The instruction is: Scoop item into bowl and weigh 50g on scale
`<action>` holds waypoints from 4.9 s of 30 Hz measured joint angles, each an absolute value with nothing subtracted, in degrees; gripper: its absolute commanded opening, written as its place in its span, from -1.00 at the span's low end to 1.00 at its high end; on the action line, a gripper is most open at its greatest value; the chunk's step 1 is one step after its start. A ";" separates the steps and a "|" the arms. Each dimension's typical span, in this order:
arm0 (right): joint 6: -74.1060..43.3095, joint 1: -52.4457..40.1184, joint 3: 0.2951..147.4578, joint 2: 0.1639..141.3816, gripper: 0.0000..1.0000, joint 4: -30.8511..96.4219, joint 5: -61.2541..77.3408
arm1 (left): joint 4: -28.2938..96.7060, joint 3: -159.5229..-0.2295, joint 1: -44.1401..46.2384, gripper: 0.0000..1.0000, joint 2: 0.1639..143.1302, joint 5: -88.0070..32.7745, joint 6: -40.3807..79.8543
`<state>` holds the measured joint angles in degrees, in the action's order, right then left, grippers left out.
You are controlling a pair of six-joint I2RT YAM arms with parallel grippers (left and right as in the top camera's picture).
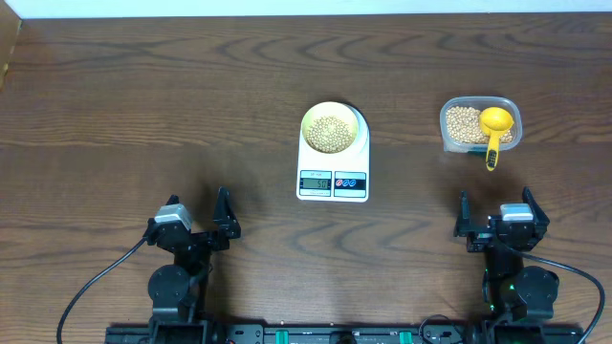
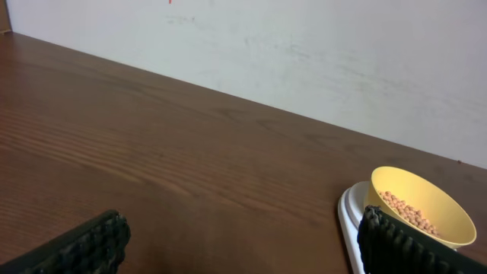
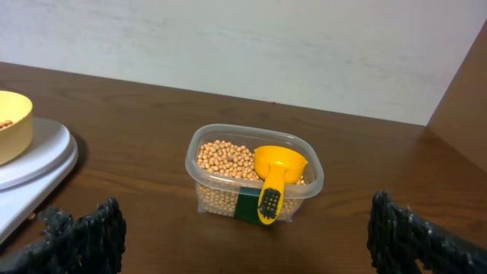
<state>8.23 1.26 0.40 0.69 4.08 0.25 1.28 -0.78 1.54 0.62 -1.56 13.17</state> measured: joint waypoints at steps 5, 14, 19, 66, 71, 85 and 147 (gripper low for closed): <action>8.23 1.26 0.38 0.67 0.99 4.08 0.25 | 1.30 -0.78 1.54 0.95 0.62 -1.72 13.30; 8.23 1.26 0.38 0.69 0.98 4.05 0.25 | 1.32 -0.80 1.54 0.95 0.62 -1.91 10.92; 8.23 1.26 0.38 0.69 0.98 4.05 0.25 | 1.37 -0.80 1.54 0.95 0.62 -2.02 9.96; 8.23 1.26 0.38 0.69 0.98 4.08 0.25 | 1.37 -0.84 1.54 0.95 0.62 -2.00 8.51; 8.23 1.26 0.38 0.69 0.99 4.05 0.25 | 1.37 -0.84 1.54 0.95 0.62 -2.00 8.51; 8.23 1.26 0.40 0.67 0.98 4.05 0.25 | 1.34 -0.84 1.54 0.95 0.62 -2.00 8.51; 8.23 1.26 0.38 0.69 0.98 4.08 0.25 | 1.37 -0.84 1.54 0.95 0.62 -2.00 8.51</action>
<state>8.23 1.26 0.38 0.69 4.08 0.25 1.37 -0.84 1.54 0.62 -2.00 8.51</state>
